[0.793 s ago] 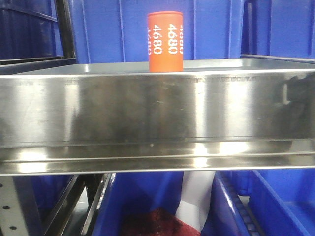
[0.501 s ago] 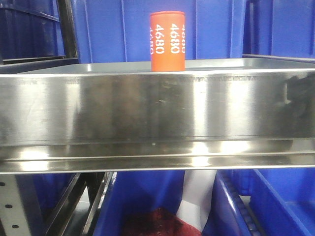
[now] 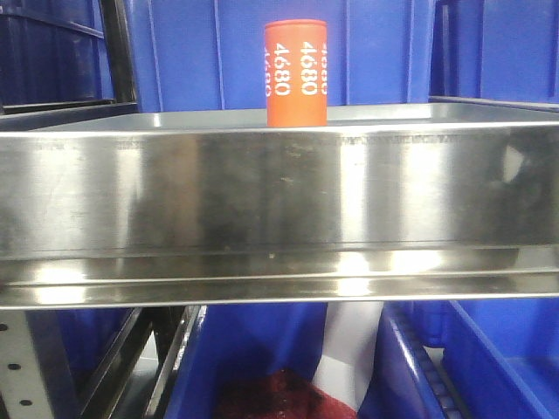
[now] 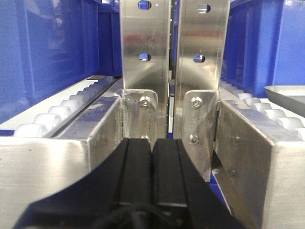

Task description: Grab orange capacitor from left shelf to right conveyor

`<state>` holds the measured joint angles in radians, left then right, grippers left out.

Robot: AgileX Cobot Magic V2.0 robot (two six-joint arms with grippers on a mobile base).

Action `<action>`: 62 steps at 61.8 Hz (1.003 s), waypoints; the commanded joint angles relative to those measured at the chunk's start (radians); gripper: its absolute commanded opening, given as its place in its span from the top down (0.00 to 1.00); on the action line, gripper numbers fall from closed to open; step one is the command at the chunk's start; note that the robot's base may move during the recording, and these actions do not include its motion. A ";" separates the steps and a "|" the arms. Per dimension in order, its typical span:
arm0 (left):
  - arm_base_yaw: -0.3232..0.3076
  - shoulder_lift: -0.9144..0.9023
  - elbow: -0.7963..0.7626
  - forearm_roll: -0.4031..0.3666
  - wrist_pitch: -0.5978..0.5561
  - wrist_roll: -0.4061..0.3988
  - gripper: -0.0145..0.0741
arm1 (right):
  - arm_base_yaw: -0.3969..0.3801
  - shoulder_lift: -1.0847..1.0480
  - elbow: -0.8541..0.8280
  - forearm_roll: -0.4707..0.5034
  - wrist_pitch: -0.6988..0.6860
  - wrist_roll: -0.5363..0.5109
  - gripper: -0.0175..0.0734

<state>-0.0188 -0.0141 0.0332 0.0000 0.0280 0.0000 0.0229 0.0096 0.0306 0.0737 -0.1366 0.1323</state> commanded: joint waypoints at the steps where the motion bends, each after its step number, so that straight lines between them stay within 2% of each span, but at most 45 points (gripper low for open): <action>1: 0.002 0.006 -0.008 -0.006 -0.081 0.000 0.95 | 0.001 0.018 -0.085 0.011 -0.095 0.089 0.74; 7: 0.002 0.006 -0.008 -0.006 -0.081 0.000 0.95 | 0.001 0.039 -0.208 0.011 0.034 0.130 0.74; 14: 0.002 0.006 -0.008 -0.006 -0.081 0.000 0.95 | 0.002 0.107 -0.400 0.010 0.201 0.130 0.74; 25: 0.002 0.006 -0.008 -0.006 -0.081 0.000 0.95 | 0.002 0.294 -0.638 0.010 0.309 0.125 0.74; 35: 0.002 0.006 -0.008 -0.006 -0.081 0.000 0.95 | 0.022 0.473 -0.768 0.013 0.356 0.052 0.75; 45: 0.002 0.006 -0.008 -0.006 -0.081 0.000 0.95 | 0.203 0.697 -0.890 0.028 0.434 -0.025 0.75; 52: 0.002 0.006 -0.008 -0.006 -0.081 0.000 0.95 | 0.348 0.822 -0.928 0.024 0.431 -0.033 0.75; 56: 0.002 0.006 -0.008 -0.006 -0.081 0.000 0.95 | 0.405 0.889 -0.940 0.006 0.425 -0.037 0.75; 62: 0.002 0.006 -0.008 -0.006 -0.081 0.000 0.95 | 0.451 0.975 -0.953 -0.038 0.424 -0.037 0.75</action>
<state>-0.0188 -0.0141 0.0332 0.0000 0.0280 0.0000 0.4403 0.9341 -0.8742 0.0774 0.3666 0.1083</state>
